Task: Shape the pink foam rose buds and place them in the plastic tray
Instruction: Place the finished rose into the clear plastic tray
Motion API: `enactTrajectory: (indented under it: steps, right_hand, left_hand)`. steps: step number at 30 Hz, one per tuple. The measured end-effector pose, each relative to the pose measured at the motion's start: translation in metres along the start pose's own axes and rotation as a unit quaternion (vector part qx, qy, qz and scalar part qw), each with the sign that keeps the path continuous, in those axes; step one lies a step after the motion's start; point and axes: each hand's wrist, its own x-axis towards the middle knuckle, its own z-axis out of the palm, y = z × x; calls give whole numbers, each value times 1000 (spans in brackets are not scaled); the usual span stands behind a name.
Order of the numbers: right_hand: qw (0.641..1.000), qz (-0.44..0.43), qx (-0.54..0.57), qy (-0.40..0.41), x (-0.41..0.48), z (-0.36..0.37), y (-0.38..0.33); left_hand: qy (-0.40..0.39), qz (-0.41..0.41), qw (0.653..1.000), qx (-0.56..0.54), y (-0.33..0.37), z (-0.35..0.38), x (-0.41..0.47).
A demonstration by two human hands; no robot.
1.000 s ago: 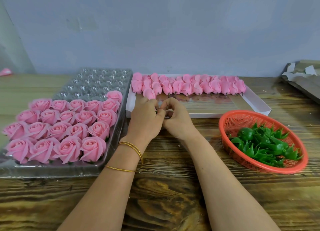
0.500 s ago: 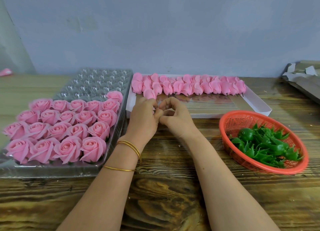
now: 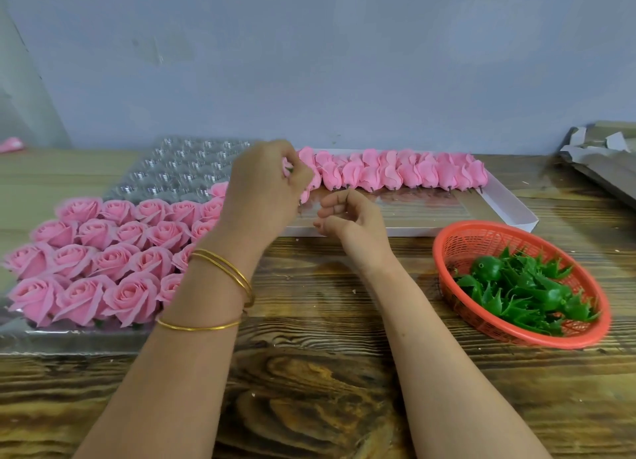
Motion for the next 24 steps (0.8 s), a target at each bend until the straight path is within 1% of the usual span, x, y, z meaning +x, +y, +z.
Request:
enactTrajectory:
  steps: [4, 9, 11, 13, 19, 24]
  right_hand:
    - [1000, -1, -20, 2, 2, 0, 3]
    - [1000, -2, -28, 0, 3, -1, 4]
    - [1000, -2, -29, -1, 2, -1, 4]
    - [1000, -1, -31, -1, 2, -1, 4]
    - [999, 2, -37, -7, 1, 0, 3]
    - [999, 6, -44, -8, 1, 0, 3]
  left_hand:
    - [14, -10, 1000, 15, 5, -34, 22]
    - [-17, -41, 999, 23, -12, -63, 56]
    - [-41, -59, 996, 46, -26, -67, 66]
    - [-82, -87, 989, 83, -42, -69, 74]
    - [-198, -155, 950, 186, -87, -62, 82]
    - [-243, -175, 930, 211, -111, -55, 81]
